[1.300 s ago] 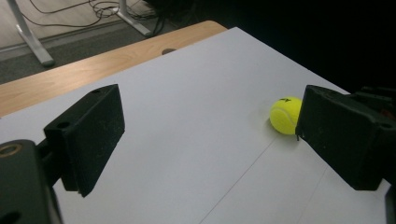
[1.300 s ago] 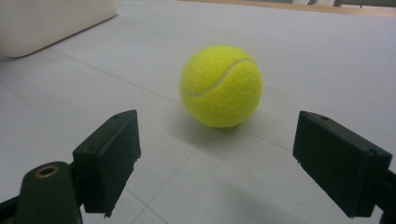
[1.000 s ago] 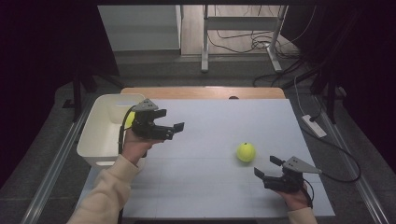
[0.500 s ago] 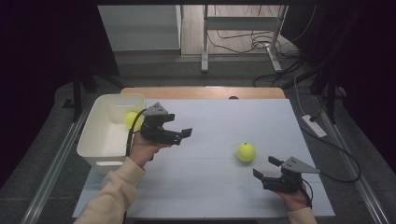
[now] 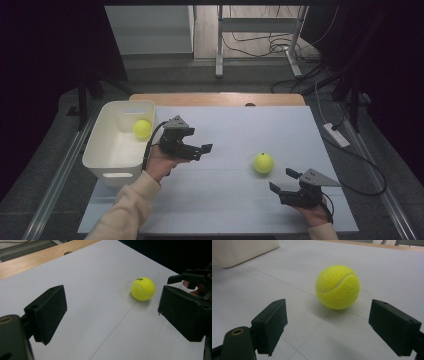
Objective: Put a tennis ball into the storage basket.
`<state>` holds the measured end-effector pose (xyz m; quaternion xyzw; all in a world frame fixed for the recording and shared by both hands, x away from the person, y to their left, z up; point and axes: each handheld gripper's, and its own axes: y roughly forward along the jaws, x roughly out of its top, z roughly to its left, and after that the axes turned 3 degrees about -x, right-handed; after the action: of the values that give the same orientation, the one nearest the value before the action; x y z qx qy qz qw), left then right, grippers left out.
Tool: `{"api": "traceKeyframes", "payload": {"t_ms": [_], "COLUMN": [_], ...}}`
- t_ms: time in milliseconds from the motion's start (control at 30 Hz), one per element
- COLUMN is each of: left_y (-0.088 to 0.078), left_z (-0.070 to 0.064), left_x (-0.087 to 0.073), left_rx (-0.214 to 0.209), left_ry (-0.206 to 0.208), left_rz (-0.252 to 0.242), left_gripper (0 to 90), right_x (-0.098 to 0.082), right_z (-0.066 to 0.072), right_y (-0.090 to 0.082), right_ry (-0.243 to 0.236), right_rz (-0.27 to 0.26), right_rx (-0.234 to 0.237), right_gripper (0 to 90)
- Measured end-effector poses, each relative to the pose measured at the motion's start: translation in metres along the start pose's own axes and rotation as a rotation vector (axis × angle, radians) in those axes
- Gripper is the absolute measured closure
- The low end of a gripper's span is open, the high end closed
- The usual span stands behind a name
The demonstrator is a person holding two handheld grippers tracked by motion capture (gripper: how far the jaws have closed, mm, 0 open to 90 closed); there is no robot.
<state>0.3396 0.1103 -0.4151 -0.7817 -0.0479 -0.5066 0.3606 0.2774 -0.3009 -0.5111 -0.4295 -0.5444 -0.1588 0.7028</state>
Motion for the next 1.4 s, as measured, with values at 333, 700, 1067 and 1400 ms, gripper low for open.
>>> {"api": "traceKeyframes", "payload": {"t_ms": [333,700,1067,1400], "left_y": [0.015,0.037,0.051,0.064], "left_z": [0.001,-0.001,-0.007,-0.012], "left_x": [-0.004,-0.004,0.0,0.003], "left_rx": [-0.014,-0.041,-0.068,-0.082], "left_ry": [-0.009,-0.008,0.006,0.014], "left_rz": [0.023,0.051,0.061,0.075], "left_gripper": [9.1,9.8,11.2,11.2], "right_x": [0.0,0.0,0.001,0.001], "right_z": [0.0,0.002,0.003,0.002], "right_y": [0.003,0.002,0.002,0.0], "right_ry": [-0.002,-0.003,-0.005,-0.001], "right_rz": [0.006,0.005,0.005,-0.009], "right_rx": [0.004,0.009,0.015,0.004], "right_gripper": [15.3,15.3,15.3,15.4]}}
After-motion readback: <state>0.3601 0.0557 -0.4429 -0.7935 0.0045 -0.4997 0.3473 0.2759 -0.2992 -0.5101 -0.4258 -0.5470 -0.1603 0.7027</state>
